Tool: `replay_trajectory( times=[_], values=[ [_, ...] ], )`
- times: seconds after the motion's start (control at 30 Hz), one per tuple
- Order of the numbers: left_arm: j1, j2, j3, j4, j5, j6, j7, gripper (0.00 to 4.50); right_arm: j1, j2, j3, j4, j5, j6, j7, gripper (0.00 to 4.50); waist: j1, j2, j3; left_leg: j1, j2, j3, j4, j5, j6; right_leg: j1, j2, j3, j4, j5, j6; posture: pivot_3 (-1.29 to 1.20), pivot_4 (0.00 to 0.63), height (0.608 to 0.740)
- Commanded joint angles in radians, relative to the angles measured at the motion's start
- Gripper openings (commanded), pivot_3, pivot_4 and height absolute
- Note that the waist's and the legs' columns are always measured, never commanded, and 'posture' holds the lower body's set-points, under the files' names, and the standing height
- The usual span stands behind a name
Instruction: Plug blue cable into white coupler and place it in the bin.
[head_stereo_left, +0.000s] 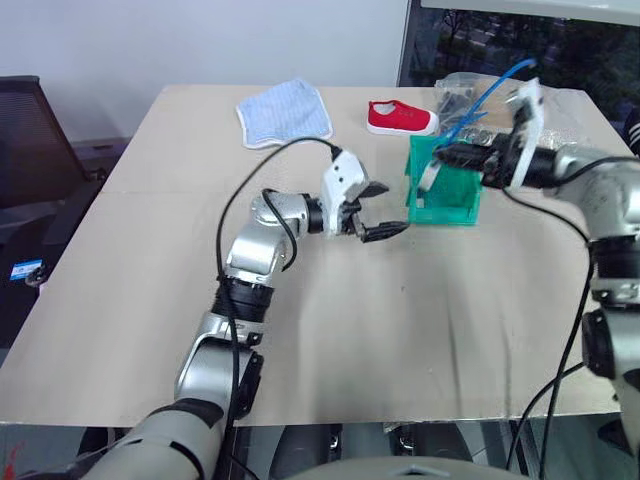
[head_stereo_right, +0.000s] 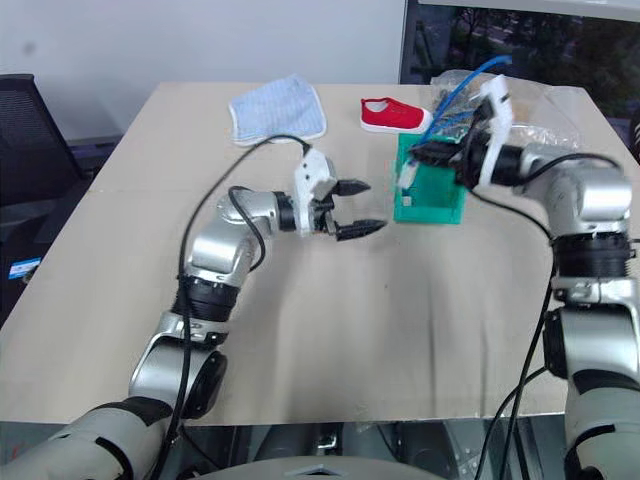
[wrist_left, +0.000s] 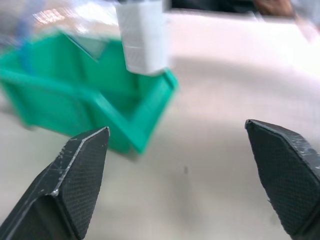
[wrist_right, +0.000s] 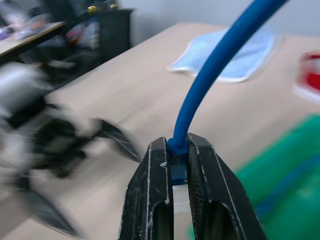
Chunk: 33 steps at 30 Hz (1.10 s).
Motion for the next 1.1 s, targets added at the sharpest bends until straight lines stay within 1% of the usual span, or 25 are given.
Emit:
replay_trajectory(
  times=[0.03, 0.1, 0.17, 0.23, 0.27, 0.3, 0.37, 0.4, 0.47, 0.5, 0.6, 0.67, 0.7, 0.77, 0.8, 0.83, 0.87, 0.93, 0.97, 1.03, 1.1],
  values=[
    [-0.006, -0.017, 0.022, -0.18, -0.047, 0.197, 0.139, 4.46, -0.1, -0.003, 0.029, 0.2, -0.09, -0.088, 0.023, 0.0, -0.002, 0.0, 0.0, 0.0, 0.0, 0.0, 0.0, 0.0, 0.0, 0.0, 0.0, 0.0, 0.0, 0.0, 0.0, 0.0, 0.15, 0.74],
    [-0.014, -0.016, 0.017, -0.224, -0.05, 0.259, 0.193, 4.46, -0.16, 0.017, 0.048, 0.327, -0.145, -0.148, 0.015, 0.0, -0.006, 0.001, 0.0, 0.0, 0.0, 0.0, -0.001, 0.0, -0.001, 0.0, 0.001, 0.0, 0.0, 0.0, 0.0, 0.0, 0.15, 0.74],
    [-0.031, -0.012, 0.002, -0.247, -0.042, 0.294, 0.234, 4.46, -0.208, 0.044, 0.058, 0.451, -0.205, -0.248, -0.021, 0.0, -0.01, 0.001, 0.001, 0.0, 0.0, 0.001, -0.001, 0.001, -0.001, 0.0, 0.001, 0.0, 0.0, 0.0, 0.0, 0.0, 0.15, 0.74],
    [-0.049, -0.015, -0.004, -0.255, -0.048, 0.319, 0.26, 4.5, -0.245, 0.06, 0.061, 0.55, -0.257, -0.348, -0.064, 0.8, -0.013, 0.001, 0.001, 0.0, 0.0, 0.001, -0.001, 0.001, -0.001, 0.0, 0.001, 0.001, 0.0, 0.0, 0.0, 0.0, 0.15, 0.74],
    [-0.055, -0.013, -0.009, -0.259, -0.051, 0.325, 0.268, 4.5, -0.26, 0.066, 0.057, 0.588, -0.273, -0.385, -0.078, 1.13, -0.013, 0.002, 0.002, 0.0, 0.0, 0.001, -0.001, 0.001, -0.001, 0.0, 0.001, 0.001, 0.0, 0.0, 0.0, 0.0, 0.15, 0.74],
    [-0.058, -0.009, -0.014, -0.26, -0.052, 0.326, 0.274, 4.5, -0.274, 0.072, 0.045, 0.621, -0.282, -0.415, -0.1, 1.57, -0.013, 0.002, 0.002, 0.0, 0.0, 0.001, -0.001, 0.001, -0.002, 0.0, 0.001, 0.001, 0.0, 0.0, 0.0, 0.0, 0.15, 0.74],
    [-0.058, -0.003, -0.021, -0.268, -0.059, 0.331, 0.282, 4.5, -0.298, 0.08, 0.026, 0.676, -0.313, -0.497, -0.201, 2.62, -0.013, 0.002, 0.002, 0.0, 0.0, 0.001, -0.001, 0.001, -0.002, 0.0, 0.001, 0.001, -0.001, 0.0, 0.0, 0.0, 0.15, 0.74],
    [-0.055, 0.0, -0.023, -0.271, -0.064, 0.332, 0.284, 4.5, -0.305, 0.08, 0.022, 0.697, -0.333, -0.541, -0.267, 3.09, -0.013, 0.002, 0.003, 0.0, 0.0, 0.002, -0.001, 0.001, -0.002, 0.0, 0.0, 0.001, -0.001, 0.0, 0.0, 0.0, 0.15, 0.74],
    [-0.052, 0.01, -0.026, -0.273, -0.077, 0.333, 0.285, 4.5, -0.308, 0.073, 0.023, 0.723, -0.371, -0.609, -0.351, 4.07, -0.013, 0.003, 0.003, 0.0, 0.0, 0.002, -0.002, 0.001, -0.003, 0.0, 0.0, 0.001, -0.002, 0.0, 0.0, 0.0, 0.15, 0.74],
    [-0.051, 0.016, -0.027, -0.272, -0.08, 0.332, 0.289, 4.5, -0.307, 0.067, 0.02, 0.734, -0.386, -0.635, -0.386, 4.42, -0.013, 0.003, 0.003, 0.0, 0.0, 0.002, -0.002, 0.002, -0.003, 0.0, 0.0, 0.001, -0.002, 0.0, 0.0, 0.0, 0.15, 0.74],
    [-0.043, 0.034, -0.026, -0.269, -0.085, 0.317, 0.297, 4.5, -0.278, 0.043, 0.014, 0.731, -0.417, -0.699, -0.424, 4.42, -0.014, 0.005, 0.005, 0.0, 0.0, 0.001, -0.002, 0.002, -0.004, 0.0, 0.0, 0.0, -0.002, 0.0, 0.0, 0.0, 0.15, 0.74],
    [-0.026, 0.05, -0.016, -0.289, -0.094, 0.29, 0.294, 4.5, -0.236, 0.024, 0.011, 0.701, -0.425, -0.735, -0.395, 4.42, -0.014, 0.005, 0.005, 0.0, 0.0, 0.001, -0.002, 0.003, -0.005, 0.0, 0.0, 0.0, -0.001, 0.0, 0.0, 0.0, 0.15, 0.74],
    [-0.007, 0.064, -0.006, -0.312, -0.1, 0.253, 0.282, 4.5, -0.2, 0.013, 0.007, 0.667, -0.42, -0.758, -0.357, 4.42, -0.014, 0.005, 0.005, 0.0, 0.0, 0.001, -0.002, 0.003, -0.005, 0.0, 0.0, 0.0, -0.002, 0.0, 0.0, 0.0, 0.15, 0.74],
    [0.061, 0.107, 0.034, -0.38, -0.118, 0.189, 0.258, 4.5, -0.07, -0.009, -0.031, 0.519, -0.355, -0.785, -0.24, 4.42, -0.014, 0.005, 0.005, 0.0, 0.0, 0.001, -0.003, 0.003, -0.005, 0.0, 0.0, 0.0, -0.002, 0.0, 0.0, 0.0, 0.15, 0.74],
    [0.097, 0.13, 0.057, -0.406, -0.13, 0.178, 0.253, 4.5, 0.012, -0.02, -0.053, 0.413, -0.305, -0.779, -0.162, 4.42, -0.014, 0.005, 0.005, 0.001, 0.001, 0.001, -0.004, 0.003, -0.006, 0.0, 0.001, 0.001, -0.003, 0.0, 0.0, 0.0, 0.15, 0.74],
    [0.12, 0.147, 0.071, -0.422, -0.141, 0.175, 0.252, 4.5, 0.071, -0.027, -0.069, 0.331, -0.27, -0.764, -0.115, 4.42, -0.014, 0.005, 0.005, 0.001, 0.001, 0.001, -0.004, 0.003, -0.006, 0.0, 0.0, 0.001, -0.003, 0.0, 0.0, 0.0, 0.15, 0.74],
    [0.164, 0.165, 0.097, -0.433, -0.142, 0.156, 0.261, 4.5, 0.159, -0.035, -0.096, 0.214, -0.224, -0.738, -0.085, 4.42, -0.013, 0.006, 0.005, 0.001, 0.001, 0.0, -0.005, 0.003, -0.006, 0.0, 0.0, 0.002, -0.003, 0.0, 0.0, 0.0, 0.15, 0.74],
    [0.26, 0.16, 0.185, -0.444, -0.175, 0.128, 0.297, 4.5, 0.338, -0.046, -0.155, -0.019, -0.121, -0.668, -0.041, 4.42, -0.011, 0.008, 0.006, 0.001, 0.001, -0.002, -0.006, 0.004, -0.008, 0.0, 0.0, 0.001, -0.002, 0.0, 0.0, 0.0, 0.15, 0.74],
    [0.319, 0.171, 0.211, -0.447, -0.164, 0.097, 0.308, 4.5, 0.427, -0.051, -0.186, -0.126, -0.063, -0.632, -0.016, 4.42, -0.01, 0.008, 0.006, 0.001, 0.002, -0.001, -0.006, 0.004, -0.008, 0.0, 0.0, 0.001, -0.002, 0.0, 0.0, 0.0, 0.15, 0.74],
    [0.433, 0.204, 0.215, -0.473, -0.132, 0.035, 0.3, 4.5, 0.573, -0.052, -0.237, -0.274, 0.017, -0.585, 0.008, 4.42, -0.011, 0.008, 0.006, 0.003, 0.001, -0.002, -0.006, 0.005, -0.009, 0.001, 0.0, 0.001, -0.001, 0.0, 0.0, 0.0, 0.15, 0.74],
    [0.541, 0.216, 0.225, -0.507, -0.141, 0.014, 0.299, 4.5, 0.709, -0.063, -0.263, -0.372, 0.056, -0.548, 0.035, 4.42, -0.011, 0.008, 0.006, 0.003, 0.001, -0.002, -0.006, 0.005, -0.009, 0.002, 0.0, 0.001, -0.001, 0.0, 0.0, 0.0, 0.15, 0.74]
  ],
)
